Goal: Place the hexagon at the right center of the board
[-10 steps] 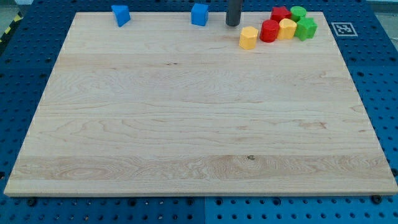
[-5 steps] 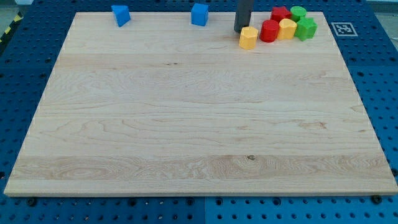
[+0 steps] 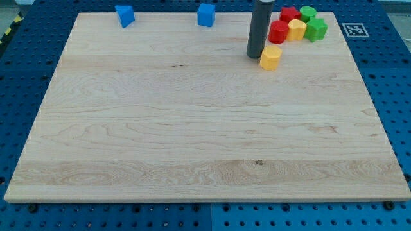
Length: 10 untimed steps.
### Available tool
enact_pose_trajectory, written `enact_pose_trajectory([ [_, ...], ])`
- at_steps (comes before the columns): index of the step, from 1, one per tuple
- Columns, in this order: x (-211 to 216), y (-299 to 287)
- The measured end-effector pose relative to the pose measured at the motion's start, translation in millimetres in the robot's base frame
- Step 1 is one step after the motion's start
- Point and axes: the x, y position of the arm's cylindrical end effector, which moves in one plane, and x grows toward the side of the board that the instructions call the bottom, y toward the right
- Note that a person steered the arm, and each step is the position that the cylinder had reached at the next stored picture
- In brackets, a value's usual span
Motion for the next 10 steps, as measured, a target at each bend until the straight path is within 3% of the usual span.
enact_pose_trajectory([
  [2,16.1,2.3],
  [5,15.6,50.5],
  [8,66.3,109.3],
  [10,71.8,115.9],
])
